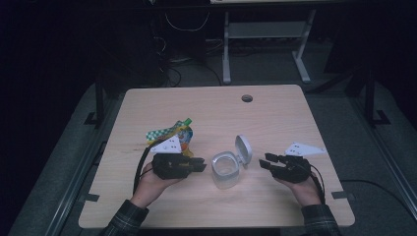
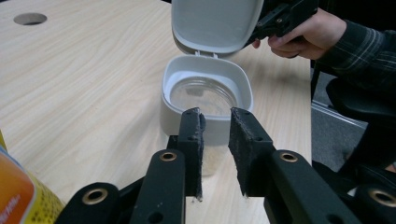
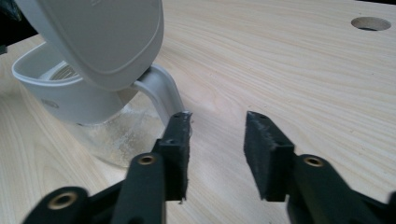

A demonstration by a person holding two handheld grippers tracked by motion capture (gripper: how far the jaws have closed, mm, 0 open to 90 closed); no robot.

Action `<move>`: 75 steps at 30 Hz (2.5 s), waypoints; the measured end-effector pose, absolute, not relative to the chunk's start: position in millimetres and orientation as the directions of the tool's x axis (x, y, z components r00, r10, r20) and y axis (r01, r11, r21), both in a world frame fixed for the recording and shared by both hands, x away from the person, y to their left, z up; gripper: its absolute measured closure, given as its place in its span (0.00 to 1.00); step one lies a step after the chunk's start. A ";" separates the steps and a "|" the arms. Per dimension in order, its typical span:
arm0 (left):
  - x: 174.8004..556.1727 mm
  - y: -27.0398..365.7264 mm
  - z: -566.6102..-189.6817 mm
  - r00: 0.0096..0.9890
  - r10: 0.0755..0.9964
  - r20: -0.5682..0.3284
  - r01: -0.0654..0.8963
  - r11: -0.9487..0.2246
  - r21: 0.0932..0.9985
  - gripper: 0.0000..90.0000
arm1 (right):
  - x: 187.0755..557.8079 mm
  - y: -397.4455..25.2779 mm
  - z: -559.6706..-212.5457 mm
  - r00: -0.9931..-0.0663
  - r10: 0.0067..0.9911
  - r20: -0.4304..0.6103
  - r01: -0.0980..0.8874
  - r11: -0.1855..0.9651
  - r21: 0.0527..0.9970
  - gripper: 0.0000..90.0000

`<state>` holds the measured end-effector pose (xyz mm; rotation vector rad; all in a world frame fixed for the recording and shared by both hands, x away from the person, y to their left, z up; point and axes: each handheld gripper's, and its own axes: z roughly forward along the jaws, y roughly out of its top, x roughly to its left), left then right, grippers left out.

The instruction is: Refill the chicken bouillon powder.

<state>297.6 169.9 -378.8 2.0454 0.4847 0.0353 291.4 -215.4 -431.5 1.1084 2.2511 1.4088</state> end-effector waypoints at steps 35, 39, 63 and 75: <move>276.4 235.0 -380.3 0.889 0.423 -0.178 0.363 -0.411 0.836 0.65 | 290.9 -216.5 -442.3 -0.662 0.733 0.157 0.464 0.236 0.854 0.53; 277.1 247.6 -377.3 0.880 0.442 -0.176 0.368 -0.397 0.841 0.65 | 290.9 -216.7 -442.3 -0.661 0.734 0.157 0.464 0.235 0.854 0.53; 293.6 307.1 -367.9 0.823 0.549 -0.146 0.382 -0.347 0.857 0.58 | 291.7 -215.8 -443.2 -0.658 0.736 0.157 0.470 0.239 0.850 0.53; 310.7 313.0 -365.6 0.823 0.552 -0.133 0.358 -0.322 0.876 0.50 | 291.9 -215.0 -443.5 -0.657 0.738 0.154 0.471 0.242 0.848 0.53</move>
